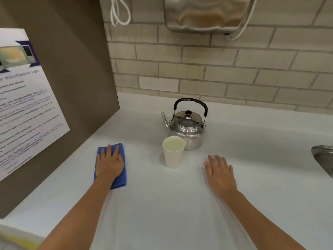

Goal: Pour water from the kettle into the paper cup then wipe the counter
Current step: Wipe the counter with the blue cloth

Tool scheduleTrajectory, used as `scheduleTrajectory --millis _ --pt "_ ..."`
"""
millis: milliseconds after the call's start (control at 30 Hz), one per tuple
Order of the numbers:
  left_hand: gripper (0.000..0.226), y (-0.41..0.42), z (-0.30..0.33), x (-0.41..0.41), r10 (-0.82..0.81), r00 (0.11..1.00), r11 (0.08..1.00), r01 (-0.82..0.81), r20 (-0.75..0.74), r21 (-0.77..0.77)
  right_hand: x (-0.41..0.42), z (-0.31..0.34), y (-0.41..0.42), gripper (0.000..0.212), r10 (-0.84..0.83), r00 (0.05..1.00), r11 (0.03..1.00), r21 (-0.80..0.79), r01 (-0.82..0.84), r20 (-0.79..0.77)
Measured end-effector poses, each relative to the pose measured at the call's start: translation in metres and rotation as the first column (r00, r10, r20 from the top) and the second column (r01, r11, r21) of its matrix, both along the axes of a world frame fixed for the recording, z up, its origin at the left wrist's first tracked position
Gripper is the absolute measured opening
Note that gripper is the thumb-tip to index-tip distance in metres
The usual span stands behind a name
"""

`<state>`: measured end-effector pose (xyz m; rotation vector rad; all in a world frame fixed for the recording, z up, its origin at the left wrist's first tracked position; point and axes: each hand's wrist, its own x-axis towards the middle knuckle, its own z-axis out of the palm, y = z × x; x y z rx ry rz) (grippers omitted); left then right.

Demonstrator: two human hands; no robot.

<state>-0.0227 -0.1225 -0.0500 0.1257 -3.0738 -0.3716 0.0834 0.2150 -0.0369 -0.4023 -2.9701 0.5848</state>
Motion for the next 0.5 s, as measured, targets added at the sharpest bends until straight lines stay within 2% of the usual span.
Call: scheduleTrajectory --millis 167,333,400,500 --pt "0.05 0.053 0.004 -0.064 -0.188 0.982 0.98 0.187 -0.008 -0.073 -0.016 -0.002 0.001 0.046 -0.086 0.996 0.996 0.024 0.086 -0.021" --pt "0.05 0.082 -0.002 -0.054 -0.435 0.9 0.897 0.43 -0.037 -0.098 -0.035 -0.005 -0.017 0.044 -0.129 0.991 0.986 0.105 0.13 -0.019" --pt "0.05 0.066 -0.012 -0.043 -0.467 0.881 0.884 0.461 -0.081 -0.081 -0.04 -0.006 -0.021 0.043 -0.156 0.987 0.978 0.137 0.16 -0.039" --pt "0.05 0.035 -0.015 -0.053 -0.399 0.911 0.917 0.395 -0.103 -0.06 -0.044 -0.006 -0.02 0.042 -0.179 0.983 0.973 0.14 0.184 -0.048"
